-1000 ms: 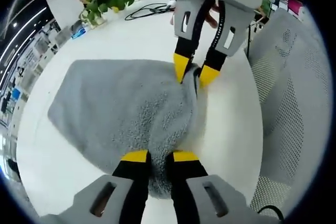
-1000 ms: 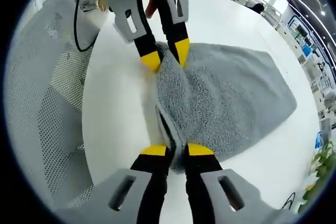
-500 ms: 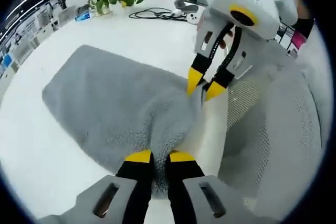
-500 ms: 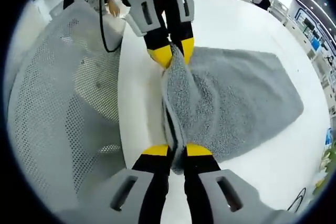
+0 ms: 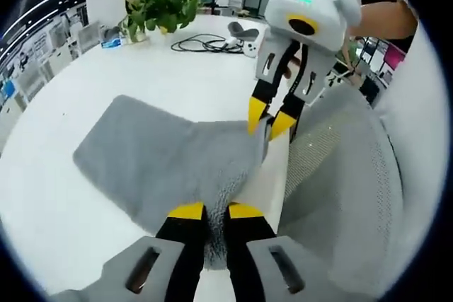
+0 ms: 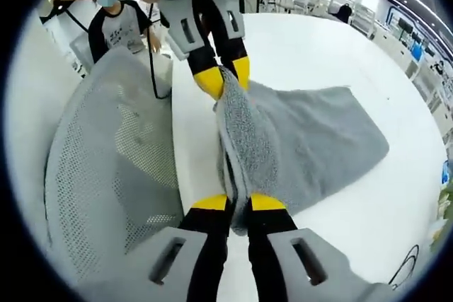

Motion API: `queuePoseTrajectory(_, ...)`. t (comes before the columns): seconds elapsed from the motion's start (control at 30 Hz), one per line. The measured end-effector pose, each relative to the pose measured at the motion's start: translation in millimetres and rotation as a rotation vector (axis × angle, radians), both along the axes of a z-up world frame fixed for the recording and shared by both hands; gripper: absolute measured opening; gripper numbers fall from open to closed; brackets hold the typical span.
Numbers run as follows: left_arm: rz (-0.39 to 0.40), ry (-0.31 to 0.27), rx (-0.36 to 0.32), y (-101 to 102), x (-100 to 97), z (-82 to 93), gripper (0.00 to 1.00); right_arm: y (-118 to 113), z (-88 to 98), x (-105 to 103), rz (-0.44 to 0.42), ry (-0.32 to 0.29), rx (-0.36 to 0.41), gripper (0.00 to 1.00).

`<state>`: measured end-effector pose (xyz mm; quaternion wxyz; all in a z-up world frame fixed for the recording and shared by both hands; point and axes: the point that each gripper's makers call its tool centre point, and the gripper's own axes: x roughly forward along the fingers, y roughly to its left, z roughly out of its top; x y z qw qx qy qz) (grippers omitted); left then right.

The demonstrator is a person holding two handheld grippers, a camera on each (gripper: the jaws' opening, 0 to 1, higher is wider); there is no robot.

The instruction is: Fold the towel on the table until its edges align and the towel forms a compact rectangular stack.

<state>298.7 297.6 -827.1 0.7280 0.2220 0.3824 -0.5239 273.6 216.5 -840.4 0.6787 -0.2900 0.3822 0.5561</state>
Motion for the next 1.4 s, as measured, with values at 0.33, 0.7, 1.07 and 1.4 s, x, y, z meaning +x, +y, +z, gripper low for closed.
queuePoseTrajectory(0.33,-0.004,-0.015,-0.039,3,5.5,29.9,0.09,6,25.7,0,-0.012,-0.007,0.064,0.07)
queuePoseTrajectory(0.7,0.009,-0.073,-0.067,5,31.6,60.7,0.09,7,67.3,35,-0.047,-0.106,0.138,0.07)
queuePoseTrajectory(1.07,0.127,-0.118,-0.034,4,76.4,66.6,0.1,4,78.3,86,-0.142,-0.226,0.129,0.07)
queuePoseTrajectory(1.4,0.191,-0.109,-0.061,7,108.0,71.5,0.1,4,87.3,123,-0.196,-0.303,0.13,0.08)
